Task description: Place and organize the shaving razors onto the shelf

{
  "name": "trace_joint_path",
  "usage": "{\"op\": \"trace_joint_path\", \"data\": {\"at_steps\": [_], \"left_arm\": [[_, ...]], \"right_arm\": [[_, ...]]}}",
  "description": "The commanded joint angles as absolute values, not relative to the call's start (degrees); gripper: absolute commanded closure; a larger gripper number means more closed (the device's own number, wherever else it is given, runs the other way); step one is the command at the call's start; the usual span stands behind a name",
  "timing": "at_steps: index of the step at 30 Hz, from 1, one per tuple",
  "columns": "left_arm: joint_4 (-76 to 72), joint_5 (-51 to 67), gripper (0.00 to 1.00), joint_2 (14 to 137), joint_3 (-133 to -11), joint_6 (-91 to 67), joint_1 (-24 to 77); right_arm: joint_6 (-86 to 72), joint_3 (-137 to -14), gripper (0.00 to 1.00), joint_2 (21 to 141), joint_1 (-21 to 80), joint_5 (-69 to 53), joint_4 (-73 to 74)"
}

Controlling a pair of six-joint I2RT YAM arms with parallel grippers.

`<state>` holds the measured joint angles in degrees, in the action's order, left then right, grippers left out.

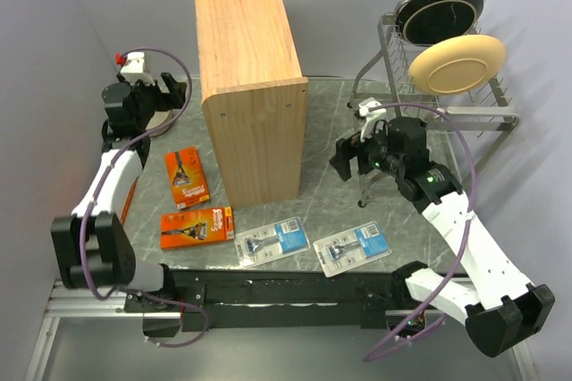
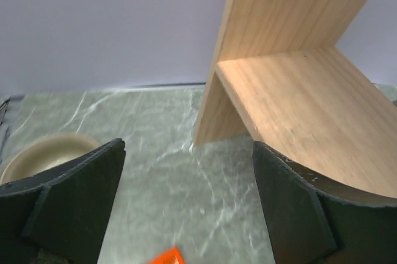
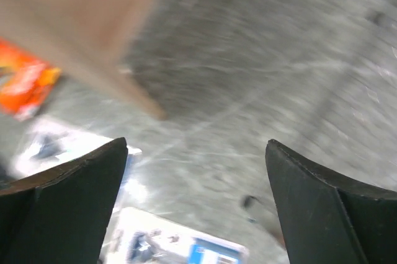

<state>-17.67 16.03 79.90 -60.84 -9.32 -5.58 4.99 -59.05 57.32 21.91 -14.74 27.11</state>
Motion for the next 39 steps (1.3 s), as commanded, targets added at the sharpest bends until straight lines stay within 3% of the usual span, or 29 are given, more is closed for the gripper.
{"op": "trace_joint_path", "data": {"at_steps": [1,4,14,16,18,29,33,34,35,38,39], "left_arm": [[-29.2,25.8,0.15,88.5,-65.6,-9.2,-7.7],[-39.0,29.3,0.18,95.0,-67.4,-14.0,-9.4],[-42.6,47.0,0.21,110.2,-85.2,-14.1,-8.2],[-42.9,50.6,0.23,112.6,-87.3,-13.5,-8.0],[-42.3,55.9,0.33,114.7,-91.6,-12.1,-7.8],[-34.9,55.5,0.31,134.1,-119.6,-9.4,-4.9],[-32.0,55.6,0.37,139.8,-128.3,-7.7,-4.0],[-31.6,55.9,0.40,141.2,-130.4,-6.3,-3.8],[-31.2,59.4,0.53,141.8,-131.2,-4.7,-3.7],[-30.9,63.4,0.78,142.4,-131.3,1.2,-3.8],[-31.9,63.7,0.80,141.4,-130.4,1.2,-3.9]], "right_arm": [[5.2,-65.0,0.00,58.2,23.4,-22.4,30.8],[5.9,-69.0,0.00,59.3,24.3,-22.5,33.1],[10.6,-75.1,0.00,62.4,25.8,-19.8,42.4],[11.5,-75.3,0.00,62.9,25.8,-18.9,43.3],[12.8,-75.9,0.00,63.9,25.7,-17.8,44.5],[15.6,-80.6,0.00,67.4,25.8,-16.4,48.7],[15.8,-81.4,0.00,68.4,25.8,-16.5,48.7],[16.0,-81.6,0.00,68.5,25.8,-17.1,48.7],[16.1,-81.6,0.00,68.7,25.8,-17.3,48.8],[16.1,-81.0,0.00,68.8,25.8,-18.3,48.6],[16.0,-80.9,0.00,68.7,25.7,-18.4,48.4]]}}
